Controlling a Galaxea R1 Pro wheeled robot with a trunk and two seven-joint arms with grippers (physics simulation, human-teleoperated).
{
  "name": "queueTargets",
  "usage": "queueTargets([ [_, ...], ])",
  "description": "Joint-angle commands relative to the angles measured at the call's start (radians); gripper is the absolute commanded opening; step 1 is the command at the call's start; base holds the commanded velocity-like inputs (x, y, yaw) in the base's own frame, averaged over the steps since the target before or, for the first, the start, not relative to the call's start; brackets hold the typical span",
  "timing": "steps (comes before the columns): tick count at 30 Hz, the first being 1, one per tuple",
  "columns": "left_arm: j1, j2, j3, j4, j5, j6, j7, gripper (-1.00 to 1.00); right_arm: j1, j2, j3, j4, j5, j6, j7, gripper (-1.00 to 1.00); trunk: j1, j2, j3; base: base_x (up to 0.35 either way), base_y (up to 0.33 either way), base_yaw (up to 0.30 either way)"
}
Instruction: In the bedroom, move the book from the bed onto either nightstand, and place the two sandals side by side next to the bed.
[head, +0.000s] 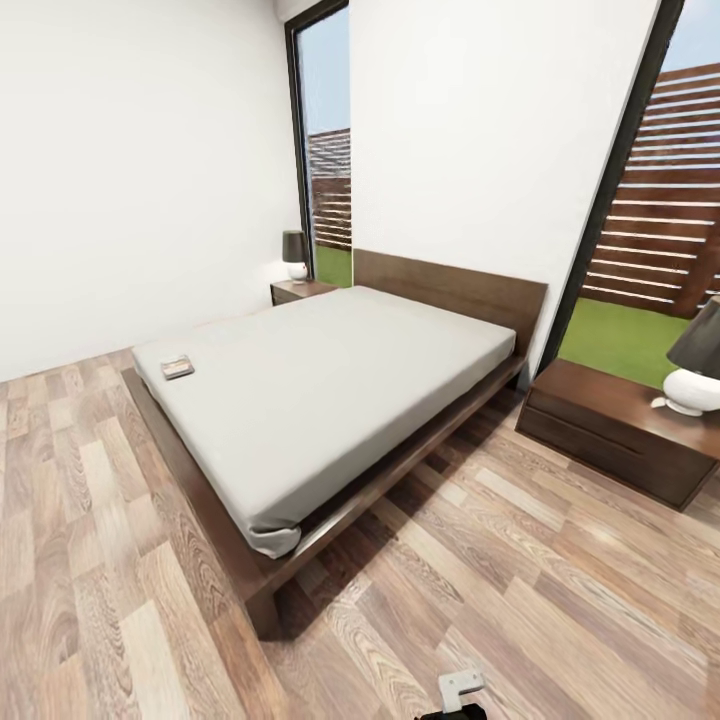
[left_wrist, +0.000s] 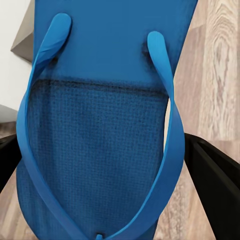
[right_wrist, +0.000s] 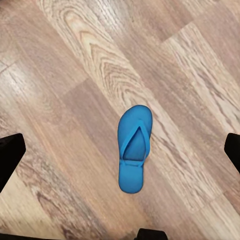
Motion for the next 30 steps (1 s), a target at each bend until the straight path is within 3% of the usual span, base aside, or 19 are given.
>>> queueTargets([
  [1, 0.0, 0.0, -0.009, 0.0, 0.008, -0.002, 0.003, -1.0, 0.0, 0.0, 0.008, -0.001, -0.003, 0.002, -0.005, 1.0, 0.004, -0.008, -0.004, 0.0, 0.0, 0.0],
  [30, 0.0, 0.0, -0.01, -0.001, 0.007, -0.002, 0.002, -1.0, 0.0, -0.002, 0.005, 0.0, -0.003, 0.006, -0.005, 1.0, 0.115, -0.211, -0.095, 0.0, 0.0, 0.0],
])
